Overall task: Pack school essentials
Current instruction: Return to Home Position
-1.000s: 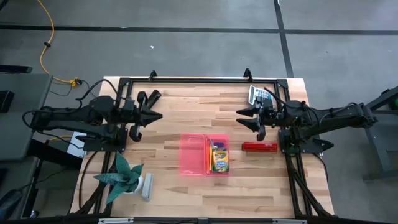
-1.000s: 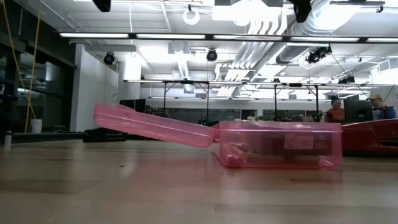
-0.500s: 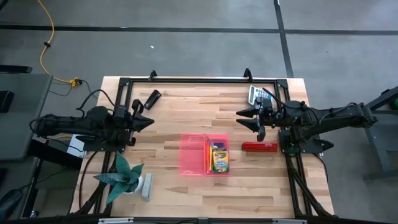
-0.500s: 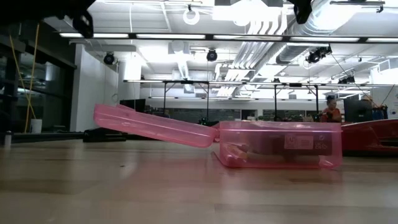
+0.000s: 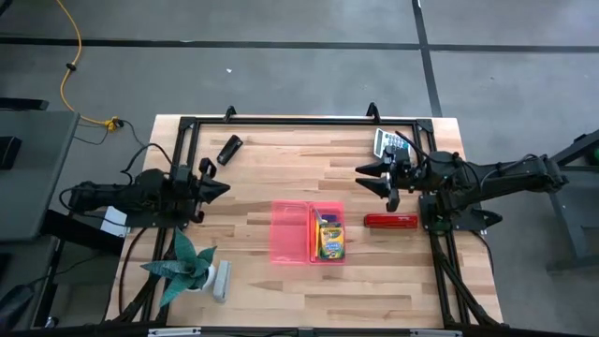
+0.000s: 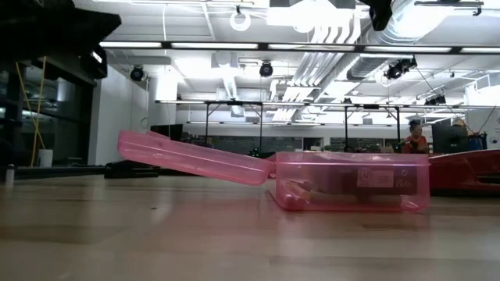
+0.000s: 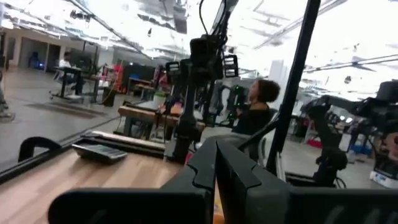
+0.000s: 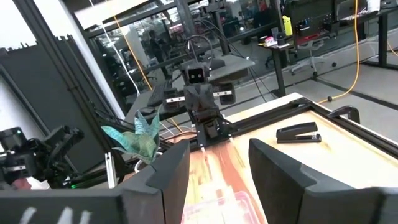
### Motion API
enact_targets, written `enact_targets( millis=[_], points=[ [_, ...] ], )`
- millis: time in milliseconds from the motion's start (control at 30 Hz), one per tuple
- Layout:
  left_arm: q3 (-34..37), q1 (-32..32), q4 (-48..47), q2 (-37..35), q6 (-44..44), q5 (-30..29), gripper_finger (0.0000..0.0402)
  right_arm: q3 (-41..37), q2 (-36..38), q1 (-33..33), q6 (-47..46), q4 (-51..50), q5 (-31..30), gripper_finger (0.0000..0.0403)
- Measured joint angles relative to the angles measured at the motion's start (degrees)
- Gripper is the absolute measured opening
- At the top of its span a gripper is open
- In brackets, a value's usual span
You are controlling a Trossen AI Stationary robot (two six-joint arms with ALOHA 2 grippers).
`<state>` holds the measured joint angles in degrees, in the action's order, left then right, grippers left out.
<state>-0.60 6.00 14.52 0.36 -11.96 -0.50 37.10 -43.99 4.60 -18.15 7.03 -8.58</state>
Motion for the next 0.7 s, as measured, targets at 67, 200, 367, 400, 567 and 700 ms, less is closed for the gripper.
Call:
enact_targets(
  millis=[67, 200, 367, 400, 567, 700],
  points=[
    [-0.11, 0.03, -1.21, 0.33, 0.08, 0.00, 0.0000, 0.00, 0.02, -0.02, -0.02, 0.04, 0.00, 0.0156],
    [-0.03, 0.02, -6.74, 0.24, -0.08, -0.09, 0.0000, 0.01, 0.15, -0.07, -5.55, -0.13, -0.08, 0.0152],
    [-0.09, 0.02, -13.15, 0.26, -3.97, 0.05, 0.0000, 0.02, 2.32, -0.09, -9.89, -8.68, 0.11, 0.0098],
    [-0.09, 0.02, -13.71, 0.33, -5.17, 0.03, 0.0000, 0.02, 2.99, -0.02, -9.52, -10.97, 0.30, 0.0079],
    [-0.09, 0.02, -14.08, 0.50, -8.43, -0.17, 0.0000, -4.12, 9.88, 0.00, -7.85, -13.20, 4.94, 0.0011],
    [-0.09, 0.02, -14.07, 0.48, -8.53, -0.08, 0.0000, -11.54, 19.43, 0.00, -10.15, -12.10, 7.87, 0.0007]
  ],
)
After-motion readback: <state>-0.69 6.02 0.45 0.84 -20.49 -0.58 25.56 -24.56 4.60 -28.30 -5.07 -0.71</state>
